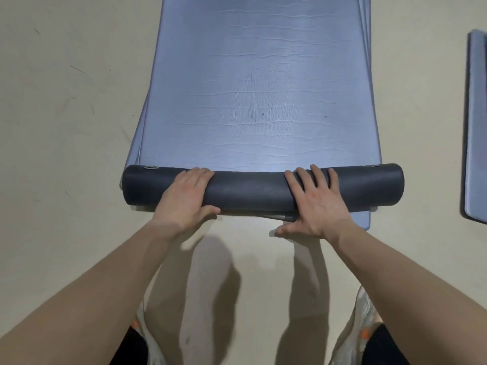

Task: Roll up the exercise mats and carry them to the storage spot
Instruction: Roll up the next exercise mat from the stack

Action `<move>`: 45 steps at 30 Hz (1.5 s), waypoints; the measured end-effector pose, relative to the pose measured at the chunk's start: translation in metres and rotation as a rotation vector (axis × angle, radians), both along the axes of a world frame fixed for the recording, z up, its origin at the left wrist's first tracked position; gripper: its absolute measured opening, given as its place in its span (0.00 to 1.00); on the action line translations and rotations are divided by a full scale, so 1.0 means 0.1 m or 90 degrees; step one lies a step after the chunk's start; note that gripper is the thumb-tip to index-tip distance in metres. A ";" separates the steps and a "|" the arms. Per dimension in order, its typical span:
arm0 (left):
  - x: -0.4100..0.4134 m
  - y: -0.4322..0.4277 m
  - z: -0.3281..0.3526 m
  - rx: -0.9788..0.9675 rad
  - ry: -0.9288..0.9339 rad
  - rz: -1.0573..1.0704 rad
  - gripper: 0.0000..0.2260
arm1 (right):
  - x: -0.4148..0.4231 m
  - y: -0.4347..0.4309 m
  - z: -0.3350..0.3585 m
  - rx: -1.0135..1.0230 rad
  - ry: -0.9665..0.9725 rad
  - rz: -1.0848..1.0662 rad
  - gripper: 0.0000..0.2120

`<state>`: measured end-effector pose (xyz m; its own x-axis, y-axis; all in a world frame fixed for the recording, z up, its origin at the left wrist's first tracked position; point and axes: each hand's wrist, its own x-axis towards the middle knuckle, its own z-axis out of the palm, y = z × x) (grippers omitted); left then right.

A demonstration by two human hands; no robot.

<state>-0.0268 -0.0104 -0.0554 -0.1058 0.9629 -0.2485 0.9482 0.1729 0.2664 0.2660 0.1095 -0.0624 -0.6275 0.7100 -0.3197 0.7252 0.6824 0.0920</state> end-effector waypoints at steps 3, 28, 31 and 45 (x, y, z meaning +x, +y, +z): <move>-0.03 0.07 0.13 0.009 0.016 -0.025 0.37 | -0.07 0.09 0.04 0.004 -0.037 0.015 0.46; 0.44 0.20 0.31 0.088 0.123 0.099 0.29 | -0.29 0.43 0.30 -0.016 0.086 -0.037 0.36; 0.32 0.41 0.24 -0.010 0.146 0.043 0.42 | -0.39 0.43 0.30 0.046 0.182 -0.056 0.31; 0.10 0.69 0.13 -0.016 0.228 -0.076 0.48 | -0.55 0.70 0.30 -0.007 -0.042 -0.009 0.52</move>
